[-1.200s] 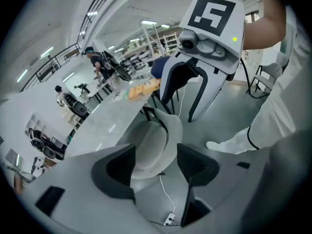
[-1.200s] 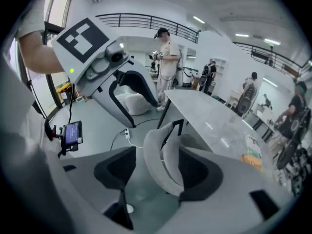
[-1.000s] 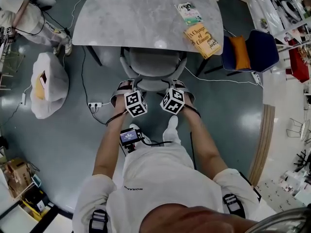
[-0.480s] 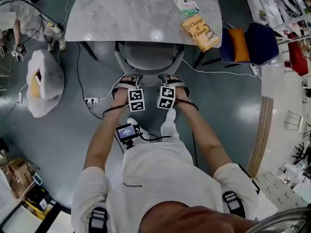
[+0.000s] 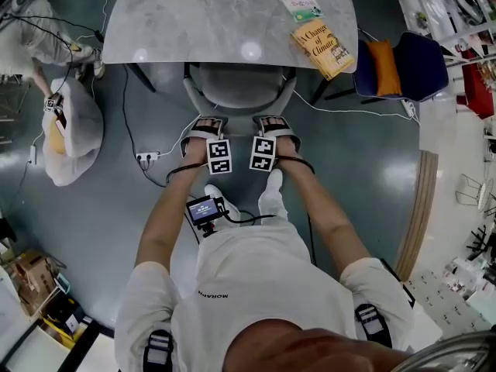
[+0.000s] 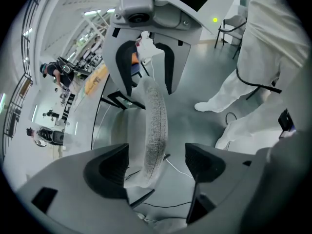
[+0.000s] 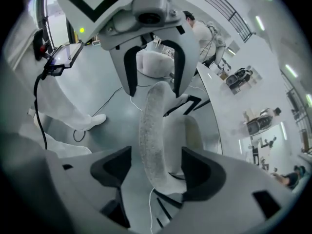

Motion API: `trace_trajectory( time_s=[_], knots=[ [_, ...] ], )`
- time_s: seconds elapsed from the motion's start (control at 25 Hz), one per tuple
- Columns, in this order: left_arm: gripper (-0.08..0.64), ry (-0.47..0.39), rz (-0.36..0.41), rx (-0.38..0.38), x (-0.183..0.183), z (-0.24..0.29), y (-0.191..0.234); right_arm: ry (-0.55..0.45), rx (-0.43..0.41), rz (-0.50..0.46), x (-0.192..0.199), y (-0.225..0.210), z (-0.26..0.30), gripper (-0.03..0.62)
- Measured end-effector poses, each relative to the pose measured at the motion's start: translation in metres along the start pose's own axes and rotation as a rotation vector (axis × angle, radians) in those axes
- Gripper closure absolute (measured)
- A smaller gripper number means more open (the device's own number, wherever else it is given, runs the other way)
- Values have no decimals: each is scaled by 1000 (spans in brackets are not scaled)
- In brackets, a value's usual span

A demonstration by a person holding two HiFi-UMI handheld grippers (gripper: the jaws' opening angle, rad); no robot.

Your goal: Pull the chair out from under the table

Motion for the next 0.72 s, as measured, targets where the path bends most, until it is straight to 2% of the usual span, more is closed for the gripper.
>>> trace_trajectory(
  time_s=[0.2, 0.24, 0.32, 0.4, 0.52, 0.72],
  knots=[
    [197, 28, 49, 8, -1, 10, -7, 17, 21, -32, -4, -1, 7, 264],
    [228, 40, 59, 2, 1, 13, -7, 21, 23, -37, -5, -2, 8, 293],
    [372, 62, 64, -35, 4, 16, -4, 26, 10, -53, -6, 0, 10, 371],
    [400, 69, 56, -62, 5, 17, -4, 27, 8, -83, -7, 8, 10, 462],
    [441, 63, 69, -79, 6, 18, -4, 12, 22, -94, -6, 12, 10, 486],
    [466, 80, 57, -95, 3, 17, -3, 18, -7, -76, -5, 12, 9, 502]
  ],
)
Point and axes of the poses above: the fingertips, and each gripper's own axes: z forward along the fingers, y to its left, x out of its underside, the point moved 3 cm from there along -z, backward along the fingers, and after that the axes turned 6 degrees about y, right-handed, at the moved point
